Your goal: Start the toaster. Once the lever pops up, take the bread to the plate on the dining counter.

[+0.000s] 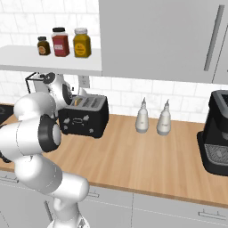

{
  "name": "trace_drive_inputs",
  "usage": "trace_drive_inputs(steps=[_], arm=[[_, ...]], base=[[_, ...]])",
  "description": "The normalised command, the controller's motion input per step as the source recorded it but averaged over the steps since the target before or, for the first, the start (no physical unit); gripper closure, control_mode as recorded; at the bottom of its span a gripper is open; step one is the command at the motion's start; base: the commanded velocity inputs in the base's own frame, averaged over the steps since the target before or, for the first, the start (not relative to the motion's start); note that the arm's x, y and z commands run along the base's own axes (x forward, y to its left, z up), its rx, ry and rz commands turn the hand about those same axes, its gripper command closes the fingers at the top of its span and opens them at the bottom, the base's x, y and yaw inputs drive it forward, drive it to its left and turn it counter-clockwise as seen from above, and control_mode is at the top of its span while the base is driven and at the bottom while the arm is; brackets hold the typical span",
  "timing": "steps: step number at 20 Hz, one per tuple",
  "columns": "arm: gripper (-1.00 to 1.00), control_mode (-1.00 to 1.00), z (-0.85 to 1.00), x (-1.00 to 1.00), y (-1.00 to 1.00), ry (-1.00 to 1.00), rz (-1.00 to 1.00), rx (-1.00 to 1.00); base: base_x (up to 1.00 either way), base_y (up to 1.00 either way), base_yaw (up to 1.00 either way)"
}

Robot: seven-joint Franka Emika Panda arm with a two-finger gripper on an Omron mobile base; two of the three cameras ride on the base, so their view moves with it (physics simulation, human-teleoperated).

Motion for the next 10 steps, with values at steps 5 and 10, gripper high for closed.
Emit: trace_drive_inputs(steps=[5,10], arm=[[-1.0,-1.0,0.0,0.0,0.0,0.0,0.0,0.0],[-1.0,-1.0,0.0,0.0,0.0,0.0,0.0,0.0]], base=[[0.0,0.0,0.0],[0.0,0.0,0.0]])
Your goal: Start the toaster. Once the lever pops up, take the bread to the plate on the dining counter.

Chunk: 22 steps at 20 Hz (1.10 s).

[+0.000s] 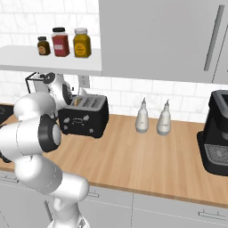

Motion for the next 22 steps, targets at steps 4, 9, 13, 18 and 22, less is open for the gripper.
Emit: trace_drive_inputs(steps=[4,9,13,18,22], arm=[[-1.0,-1.0,0.0,0.0,0.0,0.0,0.0,0.0],[-1.0,-1.0,0.0,0.0,0.0,0.0,0.0,0.0],[-1.0,-1.0,0.0,0.0,0.0,0.0,0.0,0.0],[-1.0,-1.0,0.0,0.0,0.0,0.0,0.0,0.0],[-1.0,-1.0,0.0,0.0,0.0,0.0,0.0,0.0]], base=[[0.0,0.0,0.0],[0.0,0.0,0.0],[0.0,0.0,0.0],[0.0,0.0,0.0],[0.0,0.0,0.0]])
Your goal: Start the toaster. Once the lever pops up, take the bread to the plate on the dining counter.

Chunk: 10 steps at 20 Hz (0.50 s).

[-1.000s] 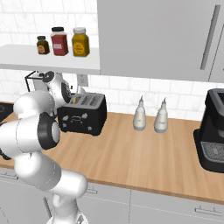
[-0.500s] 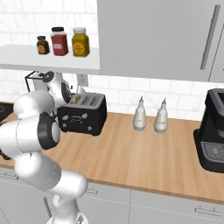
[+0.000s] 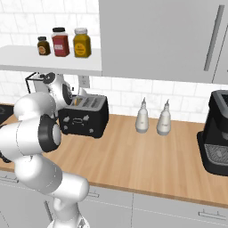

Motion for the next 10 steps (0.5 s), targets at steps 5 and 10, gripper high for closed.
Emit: trace_drive_inputs(steps=[5,10], arm=[[-1.0,-1.0,0.0,0.0,0.0,0.0,0.0,0.0],[-1.0,-1.0,0.0,0.0,0.0,0.0,0.0,0.0]], base=[[0.0,0.0,0.0],[0.0,0.0,0.0]])
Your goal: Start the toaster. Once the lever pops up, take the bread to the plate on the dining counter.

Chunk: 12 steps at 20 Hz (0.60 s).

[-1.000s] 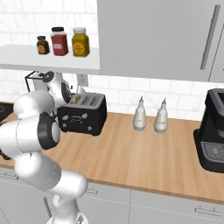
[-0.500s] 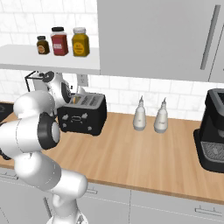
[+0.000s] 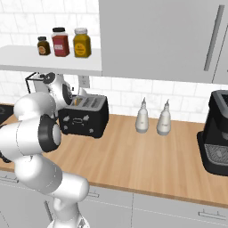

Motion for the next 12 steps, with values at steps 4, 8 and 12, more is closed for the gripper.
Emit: trace_drive_inputs(steps=[4,8,12], arm=[[-1.0,-1.0,0.0,0.0,0.0,0.0,0.0,0.0],[-1.0,-1.0,0.0,0.0,0.0,0.0,0.0,0.0],[-1.0,-1.0,0.0,0.0,0.0,0.0,0.0,0.0]], base=[[0.0,0.0,0.0],[0.0,0.0,0.0],[0.0,0.0,0.0]])
